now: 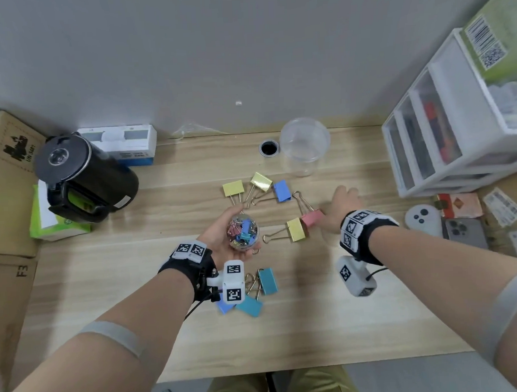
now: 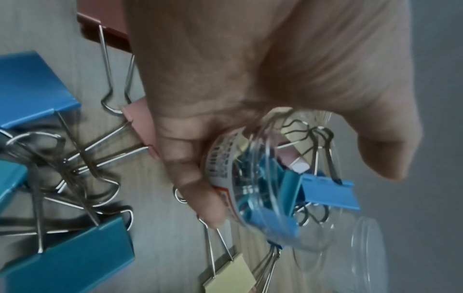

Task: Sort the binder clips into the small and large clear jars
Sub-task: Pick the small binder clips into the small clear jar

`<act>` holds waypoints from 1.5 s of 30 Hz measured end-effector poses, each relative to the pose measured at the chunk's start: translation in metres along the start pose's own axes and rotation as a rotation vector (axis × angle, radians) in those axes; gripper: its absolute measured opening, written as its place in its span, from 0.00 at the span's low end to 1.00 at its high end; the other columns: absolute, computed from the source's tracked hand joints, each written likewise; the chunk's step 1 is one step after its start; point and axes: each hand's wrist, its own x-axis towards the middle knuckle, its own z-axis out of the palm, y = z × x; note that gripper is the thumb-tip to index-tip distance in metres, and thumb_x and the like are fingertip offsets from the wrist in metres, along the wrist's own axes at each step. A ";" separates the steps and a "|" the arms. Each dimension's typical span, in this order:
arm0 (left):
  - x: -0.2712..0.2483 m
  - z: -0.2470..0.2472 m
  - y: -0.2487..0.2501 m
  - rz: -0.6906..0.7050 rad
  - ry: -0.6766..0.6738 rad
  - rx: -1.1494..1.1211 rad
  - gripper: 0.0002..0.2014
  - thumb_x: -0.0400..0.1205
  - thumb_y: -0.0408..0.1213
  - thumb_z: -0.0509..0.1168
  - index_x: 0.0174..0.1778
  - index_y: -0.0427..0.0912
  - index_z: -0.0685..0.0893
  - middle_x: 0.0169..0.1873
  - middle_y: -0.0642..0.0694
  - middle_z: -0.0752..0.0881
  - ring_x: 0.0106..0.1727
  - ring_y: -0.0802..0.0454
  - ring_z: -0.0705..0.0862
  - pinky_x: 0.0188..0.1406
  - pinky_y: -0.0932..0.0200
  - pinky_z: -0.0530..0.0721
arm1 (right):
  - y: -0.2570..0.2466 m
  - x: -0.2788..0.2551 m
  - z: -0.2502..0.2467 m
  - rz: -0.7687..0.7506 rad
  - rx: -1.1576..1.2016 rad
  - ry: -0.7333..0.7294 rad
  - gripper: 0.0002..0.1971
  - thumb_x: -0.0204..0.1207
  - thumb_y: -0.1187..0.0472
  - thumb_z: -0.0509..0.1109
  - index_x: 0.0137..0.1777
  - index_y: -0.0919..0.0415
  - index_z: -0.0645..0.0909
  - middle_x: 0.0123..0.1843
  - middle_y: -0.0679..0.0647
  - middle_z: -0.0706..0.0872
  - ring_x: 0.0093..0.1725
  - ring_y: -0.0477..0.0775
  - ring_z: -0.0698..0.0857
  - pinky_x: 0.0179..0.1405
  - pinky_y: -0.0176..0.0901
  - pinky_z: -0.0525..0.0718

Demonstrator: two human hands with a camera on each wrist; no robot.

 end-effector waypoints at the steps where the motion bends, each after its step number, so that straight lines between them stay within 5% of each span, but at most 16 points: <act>1: 0.002 0.001 0.000 0.000 0.005 0.009 0.34 0.67 0.59 0.77 0.58 0.33 0.84 0.44 0.34 0.89 0.46 0.38 0.89 0.27 0.56 0.88 | 0.005 -0.002 0.006 0.027 -0.051 -0.006 0.36 0.63 0.41 0.76 0.63 0.59 0.66 0.61 0.59 0.70 0.62 0.62 0.74 0.51 0.53 0.76; 8: 0.010 0.012 -0.005 0.014 0.049 0.056 0.30 0.77 0.54 0.76 0.64 0.33 0.83 0.47 0.32 0.89 0.43 0.38 0.91 0.26 0.57 0.89 | 0.013 -0.002 0.029 0.032 -0.246 -0.053 0.26 0.67 0.55 0.70 0.64 0.59 0.67 0.56 0.59 0.69 0.53 0.61 0.72 0.42 0.50 0.76; 13: 0.010 0.019 -0.003 0.022 0.006 0.084 0.33 0.69 0.57 0.78 0.59 0.34 0.84 0.52 0.31 0.87 0.45 0.37 0.91 0.30 0.56 0.89 | 0.015 -0.004 0.008 0.028 -0.102 0.030 0.33 0.71 0.35 0.66 0.65 0.61 0.68 0.58 0.60 0.73 0.46 0.61 0.75 0.41 0.49 0.76; 16: 0.006 0.022 -0.001 0.046 -0.025 0.108 0.23 0.74 0.50 0.77 0.57 0.38 0.84 0.47 0.33 0.88 0.45 0.37 0.90 0.29 0.57 0.88 | 0.012 -0.001 -0.016 -0.048 0.003 0.085 0.43 0.67 0.28 0.68 0.69 0.61 0.66 0.65 0.61 0.72 0.51 0.64 0.81 0.42 0.49 0.76; 21: 0.008 0.024 0.001 0.062 0.014 0.103 0.28 0.71 0.53 0.79 0.59 0.36 0.85 0.47 0.32 0.89 0.47 0.36 0.90 0.29 0.56 0.89 | -0.020 -0.010 -0.034 -0.493 0.277 -0.016 0.37 0.63 0.42 0.78 0.71 0.53 0.71 0.65 0.51 0.77 0.53 0.51 0.83 0.56 0.50 0.84; 25: 0.005 0.024 0.005 0.052 -0.037 0.049 0.35 0.74 0.69 0.70 0.53 0.36 0.89 0.45 0.36 0.90 0.45 0.39 0.88 0.35 0.53 0.87 | -0.057 -0.033 -0.027 -0.785 0.139 -0.101 0.36 0.59 0.42 0.81 0.67 0.51 0.75 0.59 0.48 0.79 0.52 0.49 0.82 0.54 0.48 0.83; 28: 0.005 0.018 0.007 0.055 -0.052 -0.037 0.34 0.82 0.70 0.57 0.51 0.39 0.88 0.42 0.40 0.90 0.36 0.43 0.87 0.38 0.52 0.84 | -0.074 -0.044 -0.015 -0.855 -0.029 -0.065 0.38 0.58 0.36 0.78 0.68 0.47 0.73 0.58 0.44 0.78 0.53 0.49 0.81 0.53 0.46 0.82; 34: 0.002 0.015 0.000 0.053 -0.012 -0.013 0.18 0.88 0.47 0.54 0.52 0.40 0.86 0.42 0.41 0.91 0.35 0.47 0.90 0.32 0.55 0.88 | -0.089 -0.049 -0.002 -0.925 -0.206 -0.033 0.37 0.62 0.35 0.74 0.70 0.51 0.74 0.63 0.50 0.77 0.61 0.53 0.80 0.56 0.50 0.83; 40: 0.005 0.009 -0.006 0.068 -0.050 -0.048 0.16 0.89 0.46 0.58 0.62 0.41 0.85 0.50 0.42 0.90 0.46 0.44 0.89 0.44 0.46 0.91 | -0.097 -0.056 0.001 -0.778 -0.240 0.025 0.31 0.63 0.28 0.69 0.48 0.57 0.77 0.46 0.53 0.83 0.46 0.58 0.84 0.41 0.48 0.83; 45: 0.007 0.009 -0.005 0.088 -0.055 -0.079 0.15 0.89 0.45 0.58 0.56 0.40 0.86 0.43 0.41 0.91 0.45 0.43 0.89 0.44 0.47 0.90 | -0.104 -0.061 0.004 -0.674 -0.306 0.111 0.29 0.69 0.28 0.60 0.39 0.57 0.76 0.41 0.54 0.84 0.41 0.58 0.83 0.36 0.45 0.78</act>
